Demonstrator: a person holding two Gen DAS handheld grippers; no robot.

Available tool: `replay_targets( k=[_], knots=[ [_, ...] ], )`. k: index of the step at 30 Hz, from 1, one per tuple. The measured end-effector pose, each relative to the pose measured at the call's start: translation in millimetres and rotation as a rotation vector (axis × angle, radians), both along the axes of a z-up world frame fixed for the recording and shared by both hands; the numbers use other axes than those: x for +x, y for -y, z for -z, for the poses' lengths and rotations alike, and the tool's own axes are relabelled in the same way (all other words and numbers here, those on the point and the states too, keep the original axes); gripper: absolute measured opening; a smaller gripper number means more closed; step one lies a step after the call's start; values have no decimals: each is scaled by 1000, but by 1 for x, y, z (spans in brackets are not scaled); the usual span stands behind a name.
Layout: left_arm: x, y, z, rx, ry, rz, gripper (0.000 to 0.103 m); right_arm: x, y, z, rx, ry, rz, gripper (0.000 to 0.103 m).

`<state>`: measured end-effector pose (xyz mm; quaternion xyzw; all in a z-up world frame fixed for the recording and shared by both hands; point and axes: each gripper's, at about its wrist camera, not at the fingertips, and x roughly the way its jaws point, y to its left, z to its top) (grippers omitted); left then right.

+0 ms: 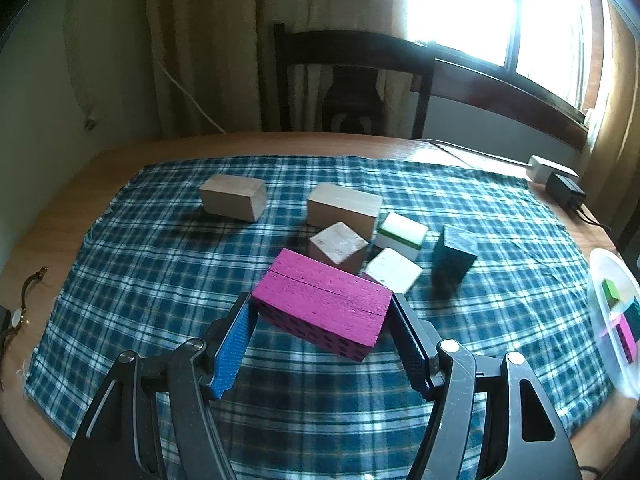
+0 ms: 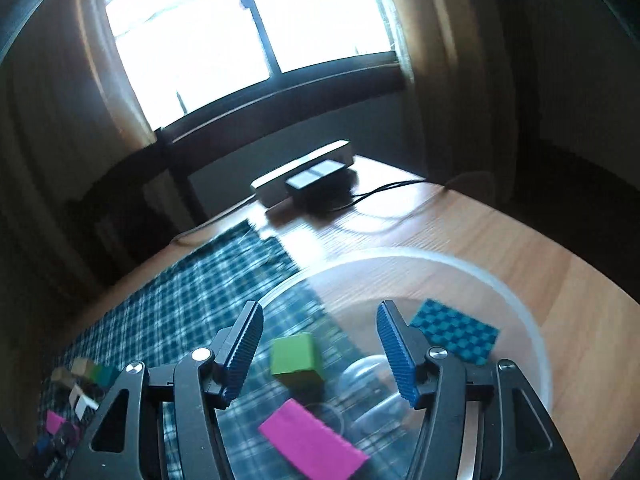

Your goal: Organize rigid objects

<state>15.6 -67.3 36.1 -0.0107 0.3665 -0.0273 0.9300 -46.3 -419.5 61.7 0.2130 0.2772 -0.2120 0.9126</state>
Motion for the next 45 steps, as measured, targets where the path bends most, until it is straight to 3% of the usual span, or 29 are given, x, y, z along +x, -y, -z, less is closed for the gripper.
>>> replay_targets(
  k=[13, 21, 35, 45],
  knots=[
    [-10, 29, -3, -11, -1, 53, 68, -13, 29, 4, -6, 11, 85, 63],
    [-19, 76, -8, 7, -5, 184, 68, -25, 47, 4, 4, 28, 134, 63],
    [-36, 170, -21, 66, 16, 466, 68, -26, 43, 4, 16, 37, 94, 64],
    [-42, 219, -18, 114, 26, 593, 68, -29, 47, 2, 47, 63, 91, 66]
  ],
)
